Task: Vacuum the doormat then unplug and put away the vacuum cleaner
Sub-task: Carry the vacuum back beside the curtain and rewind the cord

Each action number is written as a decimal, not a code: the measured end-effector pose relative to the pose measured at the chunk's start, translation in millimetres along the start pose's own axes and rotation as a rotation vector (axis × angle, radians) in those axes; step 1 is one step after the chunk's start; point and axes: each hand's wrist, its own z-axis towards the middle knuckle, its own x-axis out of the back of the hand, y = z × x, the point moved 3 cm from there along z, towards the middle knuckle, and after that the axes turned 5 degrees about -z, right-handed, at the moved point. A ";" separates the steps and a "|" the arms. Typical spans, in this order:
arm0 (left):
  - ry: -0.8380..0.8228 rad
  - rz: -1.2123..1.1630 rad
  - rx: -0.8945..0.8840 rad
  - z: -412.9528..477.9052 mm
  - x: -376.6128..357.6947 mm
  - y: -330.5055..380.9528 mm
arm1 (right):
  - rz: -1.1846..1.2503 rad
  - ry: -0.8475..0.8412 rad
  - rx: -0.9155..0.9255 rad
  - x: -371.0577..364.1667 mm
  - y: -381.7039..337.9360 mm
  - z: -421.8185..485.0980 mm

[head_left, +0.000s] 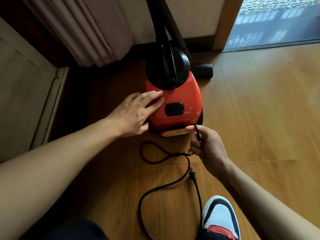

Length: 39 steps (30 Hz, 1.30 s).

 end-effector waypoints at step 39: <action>0.280 -0.170 0.132 15.9 -45.1 7.0 | -0.154 0.101 -0.417 -0.2 84.1 53.8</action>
